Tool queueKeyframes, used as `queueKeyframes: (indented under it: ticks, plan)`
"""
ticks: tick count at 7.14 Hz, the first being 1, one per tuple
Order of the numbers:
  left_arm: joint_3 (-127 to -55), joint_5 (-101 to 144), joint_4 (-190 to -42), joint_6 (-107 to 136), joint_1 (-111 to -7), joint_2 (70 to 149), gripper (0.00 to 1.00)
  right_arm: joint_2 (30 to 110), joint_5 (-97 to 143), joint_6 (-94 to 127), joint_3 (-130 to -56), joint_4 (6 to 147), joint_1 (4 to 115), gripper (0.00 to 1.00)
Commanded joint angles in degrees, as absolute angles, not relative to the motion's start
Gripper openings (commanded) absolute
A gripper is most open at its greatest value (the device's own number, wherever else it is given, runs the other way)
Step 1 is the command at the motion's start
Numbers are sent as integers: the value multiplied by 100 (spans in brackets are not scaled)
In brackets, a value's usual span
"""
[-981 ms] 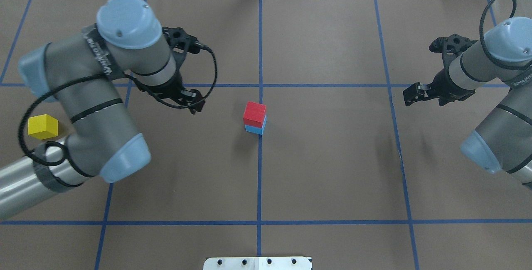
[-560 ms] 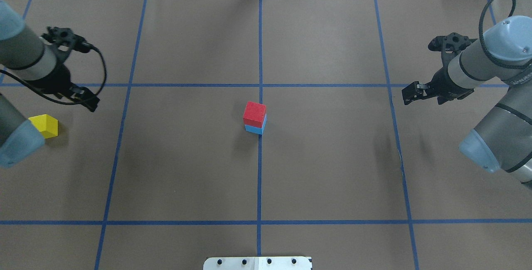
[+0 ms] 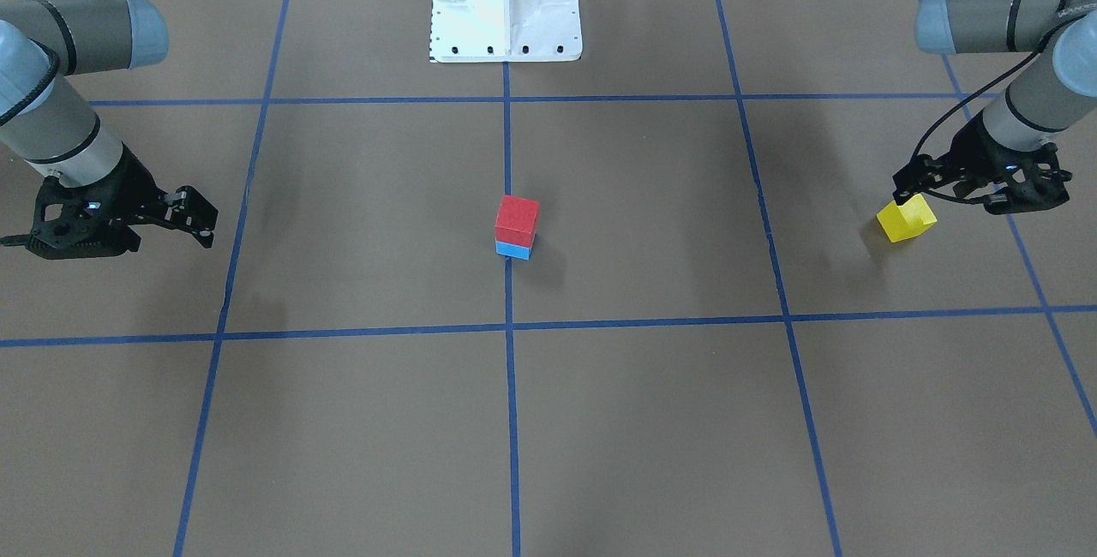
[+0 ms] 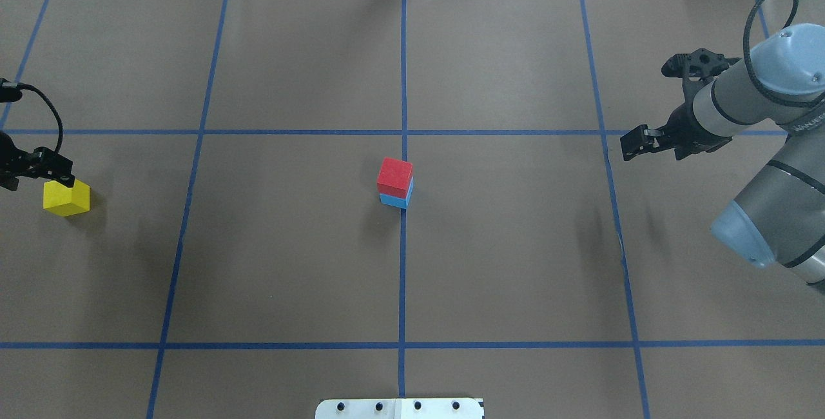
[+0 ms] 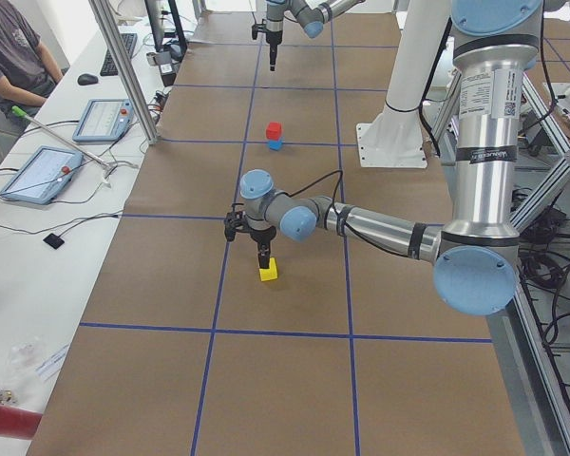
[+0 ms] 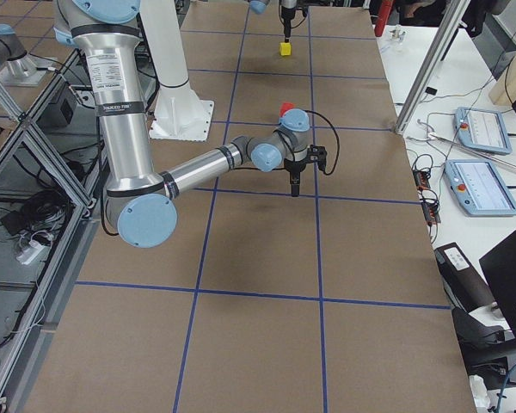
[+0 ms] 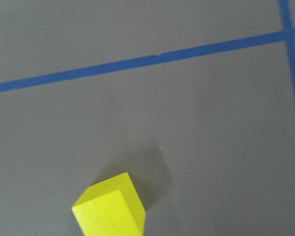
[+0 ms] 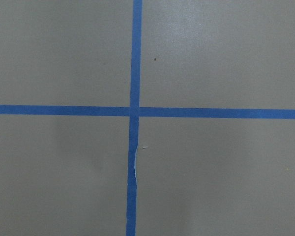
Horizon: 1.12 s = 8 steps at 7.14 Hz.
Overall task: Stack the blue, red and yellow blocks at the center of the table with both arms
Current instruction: 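Move the left gripper to the yellow cube and grasp it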
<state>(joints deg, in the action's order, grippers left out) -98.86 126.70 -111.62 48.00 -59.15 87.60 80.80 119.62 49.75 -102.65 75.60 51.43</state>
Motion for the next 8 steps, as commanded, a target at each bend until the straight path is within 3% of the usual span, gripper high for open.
queueKeyframes:
  ticks: [1, 7, 8]
  plan:
    - [-9397, 12630, -12109, 5581, -5889, 8640, 99, 8077, 11962, 4975, -10274, 7559, 5142, 100]
    - [-9159, 12630, -12103, 5783, -5537, 8956, 99, 8077, 11962, 4975, -10283, 7550, 5142, 100]
    - [-9106, 12621, -12103, 5757, -5520, 8956, 92, 8077, 11962, 4992, -10283, 7550, 5142, 100]
